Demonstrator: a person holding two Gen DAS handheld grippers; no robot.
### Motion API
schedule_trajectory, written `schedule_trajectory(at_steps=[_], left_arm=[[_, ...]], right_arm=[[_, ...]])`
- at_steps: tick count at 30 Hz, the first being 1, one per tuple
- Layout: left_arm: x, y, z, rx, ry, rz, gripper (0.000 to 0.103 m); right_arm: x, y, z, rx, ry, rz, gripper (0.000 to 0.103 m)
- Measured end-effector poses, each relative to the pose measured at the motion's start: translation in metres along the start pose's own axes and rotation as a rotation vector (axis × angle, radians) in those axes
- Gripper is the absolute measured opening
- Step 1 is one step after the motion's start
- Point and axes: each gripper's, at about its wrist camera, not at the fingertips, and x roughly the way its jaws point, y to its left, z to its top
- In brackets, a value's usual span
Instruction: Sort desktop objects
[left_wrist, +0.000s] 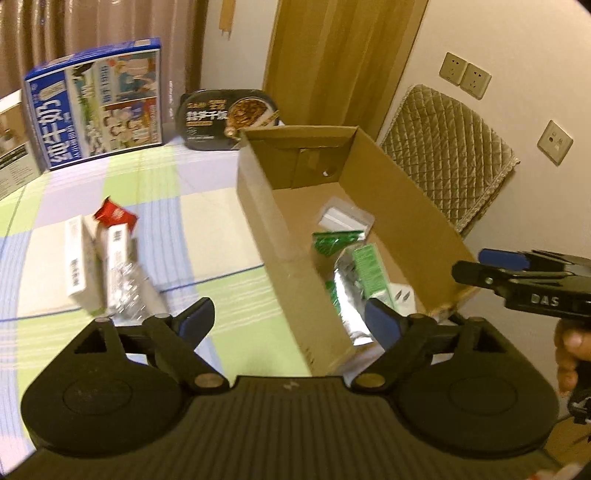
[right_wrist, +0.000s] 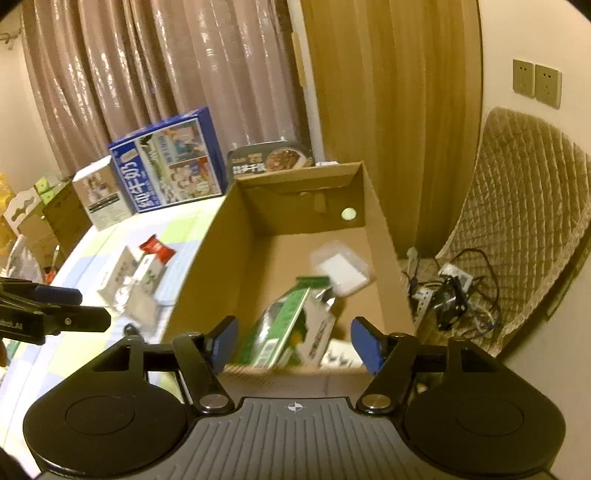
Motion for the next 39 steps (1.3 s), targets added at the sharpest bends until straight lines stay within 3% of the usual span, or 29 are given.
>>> schedule_trajectory(at_steps=[3, 8, 12, 17, 23, 32, 39], left_arm=[[-0.014, 0.005, -0.016, 0.001, -0.004, 0.014, 0.089], [-0.036, 0.012, -0.041, 0.011, -0.002, 0.047, 0.092], [-0.055, 0.023, -0.069, -0.002, -0.010, 0.081, 0.102], [-0.075, 0.050, -0.105, -0.106, 0.033, 0.065, 0.102], [-0.101, 0.083, -0.146, -0.180, 0.037, 0.135, 0.102], [-0.121, 0.109, -0.175, -0.204, 0.044, 0.188, 0.102], [-0.121, 0.125, -0.176, -0.213, 0.037, 0.203, 0.102]], right_arm=[[-0.012, 0.015, -0.011, -0.003, 0.006, 0.010, 0.077], [-0.031, 0.039, -0.031, 0.020, 0.007, 0.048, 0.100], [-0.040, 0.065, -0.052, 0.010, 0.028, 0.100, 0.101], [-0.039, 0.095, -0.079, -0.015, 0.079, 0.145, 0.101], [-0.035, 0.119, -0.100, -0.032, 0.119, 0.179, 0.101], [-0.027, 0.150, -0.113, -0.080, 0.145, 0.209, 0.101], [-0.014, 0.161, -0.113, -0.105, 0.154, 0.219, 0.101]])
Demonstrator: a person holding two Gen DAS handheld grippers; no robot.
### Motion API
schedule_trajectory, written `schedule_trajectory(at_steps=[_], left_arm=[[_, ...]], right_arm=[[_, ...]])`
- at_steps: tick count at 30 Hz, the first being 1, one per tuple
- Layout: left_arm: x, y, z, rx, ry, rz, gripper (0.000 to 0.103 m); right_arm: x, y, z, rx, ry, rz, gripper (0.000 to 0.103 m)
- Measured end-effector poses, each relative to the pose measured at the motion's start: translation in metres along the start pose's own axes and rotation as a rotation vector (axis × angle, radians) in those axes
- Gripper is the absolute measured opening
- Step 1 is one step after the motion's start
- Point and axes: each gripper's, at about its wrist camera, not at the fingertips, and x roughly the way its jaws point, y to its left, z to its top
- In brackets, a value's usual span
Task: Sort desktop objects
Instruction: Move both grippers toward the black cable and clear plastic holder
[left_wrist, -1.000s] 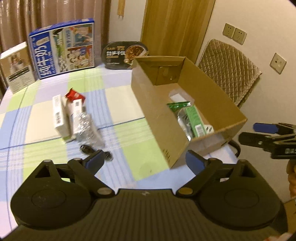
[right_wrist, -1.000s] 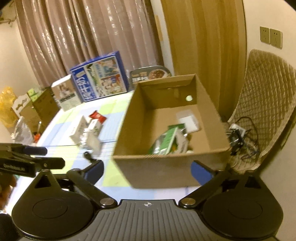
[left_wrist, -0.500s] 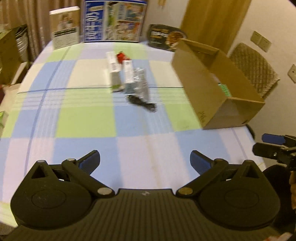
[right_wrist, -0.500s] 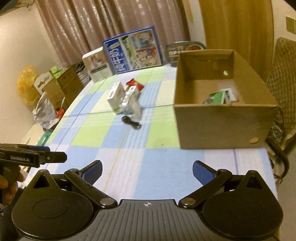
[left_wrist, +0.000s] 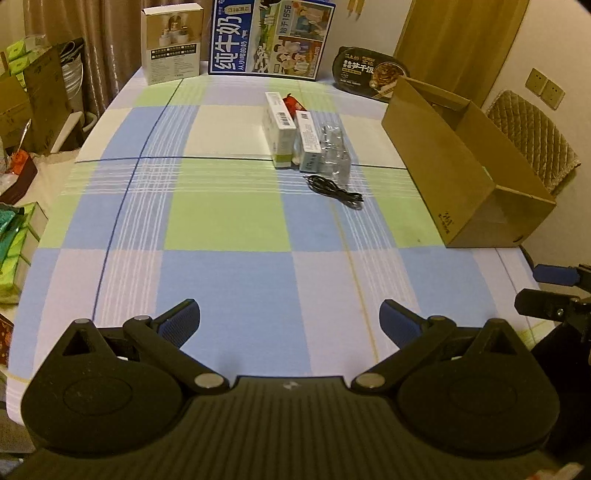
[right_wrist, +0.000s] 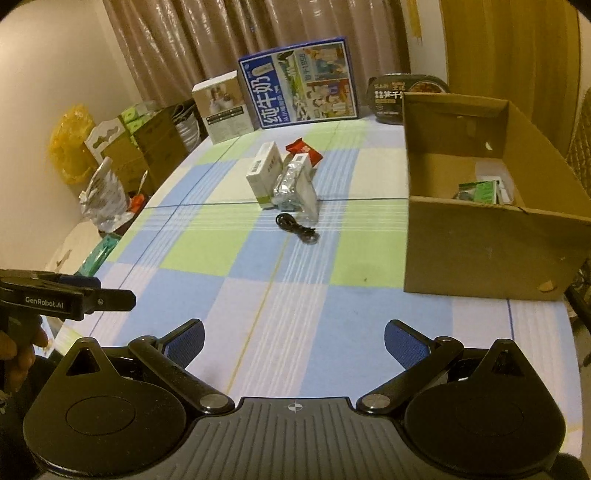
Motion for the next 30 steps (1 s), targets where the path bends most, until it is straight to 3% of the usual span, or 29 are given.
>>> schedule_trajectory(at_steps=[15, 26, 30], left_arm=[[0.049, 0.019, 0.044, 0.112, -0.012, 0.032, 0.102], [0.111, 0.026, 0.070, 0.215, -0.013, 0.015, 0.102], [0.132, 0.030, 0.074, 0.214, -0.016, 0.013, 0.102]], right_arm=[[0.071, 0.008, 0.025, -0.103, 0.018, -0.004, 0.100], [0.150, 0.005, 0.056, -0.259, 0.039, -0.022, 0.061], [0.177, -0.003, 0.064, -0.276, 0.046, -0.024, 0.054]])
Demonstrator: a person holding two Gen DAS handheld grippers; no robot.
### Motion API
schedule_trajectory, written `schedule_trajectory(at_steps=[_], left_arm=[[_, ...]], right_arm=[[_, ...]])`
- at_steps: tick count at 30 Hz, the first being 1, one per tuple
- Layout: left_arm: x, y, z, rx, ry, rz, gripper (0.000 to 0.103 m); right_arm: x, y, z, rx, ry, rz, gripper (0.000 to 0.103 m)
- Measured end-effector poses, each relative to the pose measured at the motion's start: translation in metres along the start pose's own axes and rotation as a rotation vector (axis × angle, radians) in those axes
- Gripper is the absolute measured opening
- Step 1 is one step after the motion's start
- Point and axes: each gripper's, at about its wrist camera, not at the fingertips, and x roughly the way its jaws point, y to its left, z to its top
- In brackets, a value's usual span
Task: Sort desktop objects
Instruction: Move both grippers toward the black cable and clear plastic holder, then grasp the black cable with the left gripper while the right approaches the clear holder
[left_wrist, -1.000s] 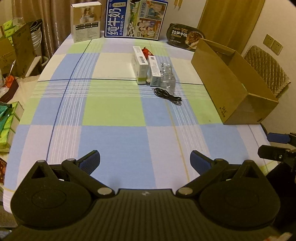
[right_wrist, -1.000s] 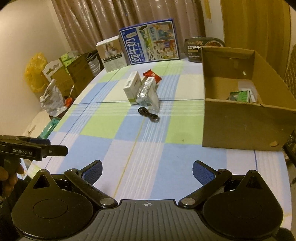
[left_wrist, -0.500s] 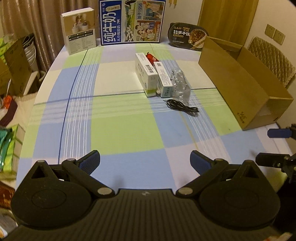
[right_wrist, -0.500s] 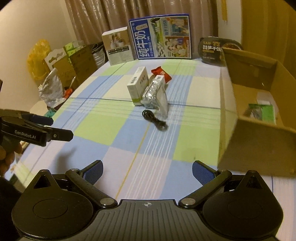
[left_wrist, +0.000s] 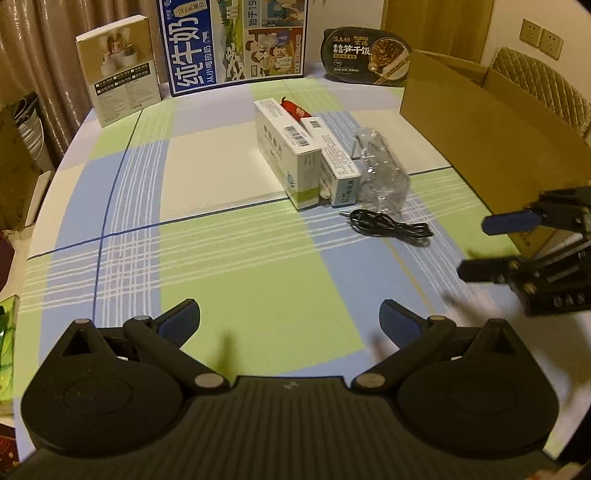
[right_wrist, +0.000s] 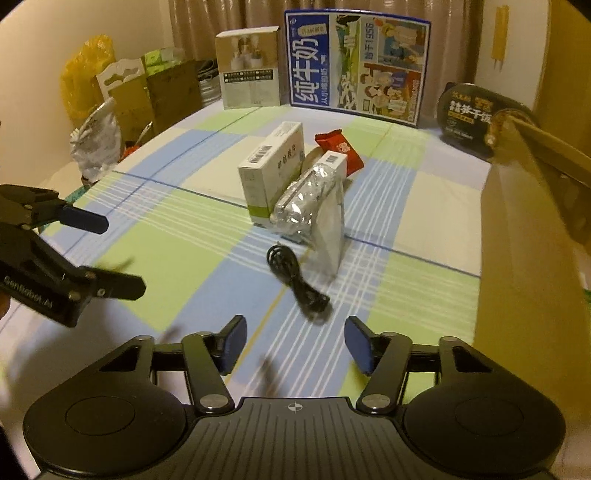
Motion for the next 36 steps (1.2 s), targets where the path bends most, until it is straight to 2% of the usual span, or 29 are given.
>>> schedule_trajectory(at_steps=[6, 9, 12, 18, 21, 22, 26, 29, 32, 33, 34, 36], left_arm=[[0.015, 0.008, 0.000, -0.021, -0.001, -0.005, 0.102], [0.017, 0.011, 0.004, -0.020, -0.007, -0.012, 0.102], [0.018, 0.015, 0.007, -0.040, -0.012, -0.020, 0.102], [0.022, 0.022, 0.005, -0.062, 0.005, 0.009, 0.102], [0.023, 0.024, 0.005, -0.080, 0.011, 0.013, 0.102], [0.023, 0.025, 0.004, -0.086, 0.010, 0.010, 0.102], [0.025, 0.024, 0.005, -0.123, 0.012, -0.019, 0.101], [0.031, 0.018, 0.004, -0.141, 0.026, -0.068, 0.096], [0.039, 0.011, 0.007, -0.174, 0.047, -0.125, 0.086], [0.042, 0.008, 0.007, -0.184, 0.052, -0.139, 0.081], [0.046, 0.005, 0.009, -0.194, 0.061, -0.153, 0.072], [0.052, 0.000, 0.013, -0.198, 0.056, -0.152, 0.071]], right_arm=[[0.030, -0.007, 0.006, -0.048, 0.001, -0.013, 0.049], [0.043, -0.009, 0.007, -0.069, 0.010, -0.018, 0.040], [0.050, -0.008, 0.006, -0.075, 0.020, -0.011, 0.024], [0.047, 0.013, 0.003, -0.072, -0.003, 0.027, 0.022], [0.045, 0.034, 0.000, -0.089, -0.015, 0.112, 0.022], [0.044, 0.040, -0.002, -0.102, -0.022, 0.142, 0.023], [0.036, 0.049, -0.009, -0.115, -0.022, 0.167, 0.047], [0.028, 0.045, -0.014, -0.106, -0.018, 0.125, 0.054], [0.021, 0.032, -0.019, -0.069, -0.011, 0.076, 0.058], [0.019, 0.027, -0.021, -0.054, -0.010, 0.058, 0.058], [0.018, 0.023, -0.022, -0.041, -0.008, 0.043, 0.060], [0.016, 0.014, -0.023, -0.016, -0.008, 0.018, 0.061]])
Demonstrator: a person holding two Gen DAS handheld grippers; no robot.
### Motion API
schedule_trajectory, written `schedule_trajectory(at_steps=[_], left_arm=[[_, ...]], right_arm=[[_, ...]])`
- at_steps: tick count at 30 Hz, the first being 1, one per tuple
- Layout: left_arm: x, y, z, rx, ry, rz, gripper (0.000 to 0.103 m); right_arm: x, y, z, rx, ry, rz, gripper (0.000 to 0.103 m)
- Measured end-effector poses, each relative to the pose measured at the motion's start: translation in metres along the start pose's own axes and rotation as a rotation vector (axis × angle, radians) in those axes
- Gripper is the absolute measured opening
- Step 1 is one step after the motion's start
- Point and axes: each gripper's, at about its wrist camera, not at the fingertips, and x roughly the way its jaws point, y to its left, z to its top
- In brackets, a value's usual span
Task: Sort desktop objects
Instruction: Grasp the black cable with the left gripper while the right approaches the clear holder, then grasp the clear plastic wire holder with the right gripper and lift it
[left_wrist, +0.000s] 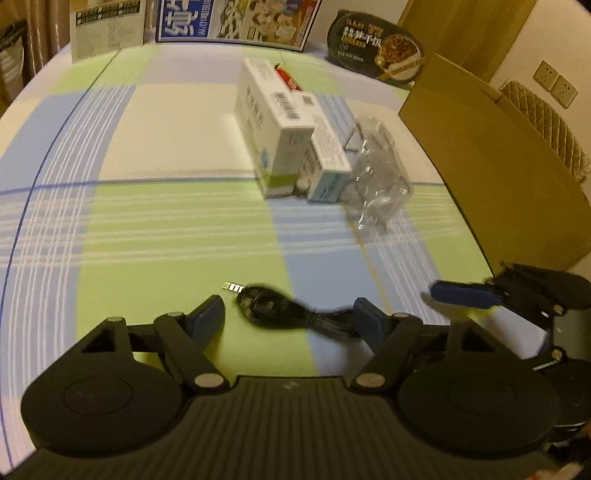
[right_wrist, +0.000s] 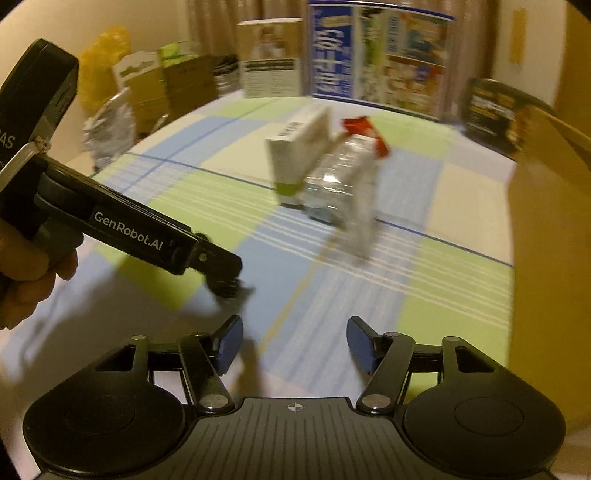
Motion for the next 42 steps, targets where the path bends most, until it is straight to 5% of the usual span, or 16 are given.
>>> schedule_trajectory(at_steps=[5, 7, 12, 20, 24, 26, 28, 34, 39, 42], left_arm=[[0.011, -0.014, 0.007, 0.034, -0.022, 0.062, 0.067], [0.012, -0.021, 0.006, 0.101, -0.019, 0.105, 0.046], [0.002, -0.009, 0.004, 0.132, -0.005, 0.115, 0.025], [-0.014, 0.018, 0.000, 0.076, -0.011, 0.135, 0.026], [-0.019, 0.015, -0.003, 0.083, -0.006, 0.126, 0.060], [-0.020, 0.012, -0.004, 0.084, -0.001, 0.119, 0.060], [-0.019, 0.012, -0.006, 0.082, 0.011, 0.100, 0.060], [-0.014, 0.008, -0.008, 0.100, 0.026, 0.093, 0.058], [-0.013, -0.005, -0.010, 0.187, 0.034, 0.057, 0.031], [-0.016, -0.009, -0.012, 0.233, 0.023, 0.043, 0.031]], right_arm=[[-0.008, -0.011, -0.002, 0.018, -0.014, -0.030, 0.062], [-0.009, -0.014, -0.002, 0.025, -0.018, -0.038, 0.062], [-0.005, -0.020, 0.008, 0.028, -0.043, -0.061, 0.062], [0.019, -0.022, 0.050, 0.024, -0.125, -0.105, 0.062], [0.036, -0.021, 0.067, 0.007, -0.137, -0.110, 0.062], [0.043, -0.021, 0.073, 0.007, -0.137, -0.104, 0.059], [0.047, -0.024, 0.074, 0.015, -0.132, -0.101, 0.035], [0.021, -0.024, 0.065, 0.075, -0.131, -0.081, 0.029], [-0.008, -0.049, 0.037, 0.348, -0.091, 0.074, 0.030], [-0.019, -0.046, 0.020, 0.330, -0.051, -0.024, 0.056]])
